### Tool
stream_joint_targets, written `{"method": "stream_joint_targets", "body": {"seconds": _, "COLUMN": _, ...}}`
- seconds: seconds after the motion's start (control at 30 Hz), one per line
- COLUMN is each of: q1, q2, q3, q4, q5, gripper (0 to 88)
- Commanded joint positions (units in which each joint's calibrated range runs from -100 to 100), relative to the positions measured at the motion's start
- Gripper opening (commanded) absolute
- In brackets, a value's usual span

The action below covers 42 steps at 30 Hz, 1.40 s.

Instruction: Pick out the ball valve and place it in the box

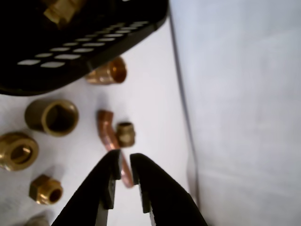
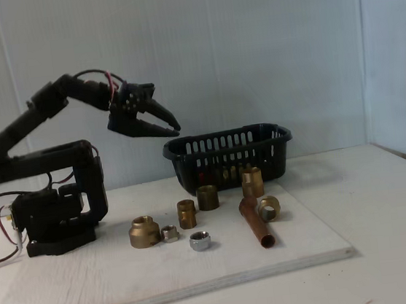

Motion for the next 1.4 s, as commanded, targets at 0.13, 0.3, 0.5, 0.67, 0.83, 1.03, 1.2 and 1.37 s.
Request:
{"method": "stream_joint_targets", "body": {"seconds": 0.13, "q1": 0.06, "q2": -4.74, "q3": 4.12, "q4": -1.00, "q5": 0.27, "gripper": 0.8}}
{"method": "stream_joint_targets", "body": {"seconds": 0.3, "q1": 0.06, "q2": -4.74, "q3": 5.20, "q4": -0.57, "q5": 0.27, "gripper": 0.8}}
{"method": "stream_joint_targets", "body": {"seconds": 0.5, "q1": -0.02, "q2": -4.83, "q3": 11.43, "q4": -1.00, "q5": 0.27, "gripper": 0.8}}
{"method": "stream_joint_targets", "body": {"seconds": 0.67, "q1": 0.13, "q2": -4.83, "q3": 14.41, "q4": -1.00, "q5": 0.32, "gripper": 0.8}}
{"method": "stream_joint_targets", "body": {"seconds": 0.83, "q1": -0.16, "q2": -4.83, "q3": 18.02, "q4": -1.00, "q5": 1.98, "gripper": 0.9}}
{"method": "stream_joint_targets", "body": {"seconds": 1.03, "q1": 0.13, "q2": -4.83, "q3": 23.62, "q4": -1.00, "q5": 5.24, "gripper": 0.9}}
{"method": "stream_joint_targets", "body": {"seconds": 1.2, "q1": 0.06, "q2": -4.74, "q3": 25.51, "q4": -0.40, "q5": 6.33, "gripper": 0.9}}
{"method": "stream_joint_targets", "body": {"seconds": 1.37, "q1": 0.13, "q2": -4.32, "q3": 25.51, "q4": -0.31, "q5": 6.33, "gripper": 0.9}}
